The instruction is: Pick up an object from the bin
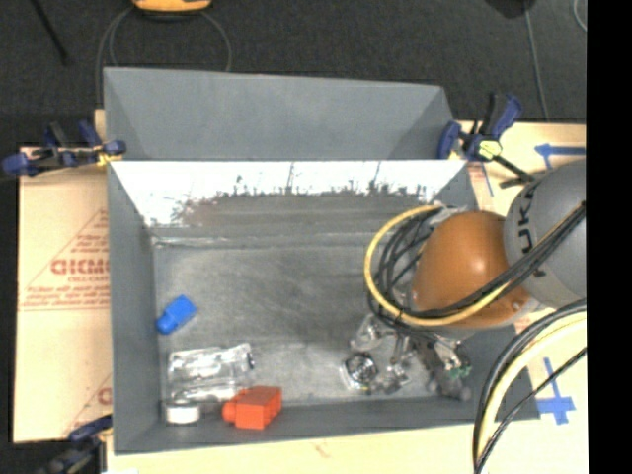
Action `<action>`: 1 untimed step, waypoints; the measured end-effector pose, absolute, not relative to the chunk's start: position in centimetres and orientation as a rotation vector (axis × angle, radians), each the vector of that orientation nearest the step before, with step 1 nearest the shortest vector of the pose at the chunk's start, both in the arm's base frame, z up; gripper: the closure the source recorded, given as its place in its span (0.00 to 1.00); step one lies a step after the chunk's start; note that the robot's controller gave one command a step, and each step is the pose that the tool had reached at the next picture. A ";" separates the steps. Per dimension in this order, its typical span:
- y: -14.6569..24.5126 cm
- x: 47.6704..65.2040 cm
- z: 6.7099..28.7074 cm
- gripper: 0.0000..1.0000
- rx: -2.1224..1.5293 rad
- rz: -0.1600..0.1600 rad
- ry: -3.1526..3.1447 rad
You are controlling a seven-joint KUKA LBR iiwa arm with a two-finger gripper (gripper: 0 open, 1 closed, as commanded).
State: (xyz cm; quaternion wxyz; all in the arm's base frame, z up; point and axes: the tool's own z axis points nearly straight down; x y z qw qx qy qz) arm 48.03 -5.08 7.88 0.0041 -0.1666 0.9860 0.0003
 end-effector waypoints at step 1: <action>-5.2 48.3 14.2 1.00 -0.519 -0.005 3.090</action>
Offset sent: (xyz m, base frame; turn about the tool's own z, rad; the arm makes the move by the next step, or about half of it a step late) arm 0.0001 0.0001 0.0592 0.0000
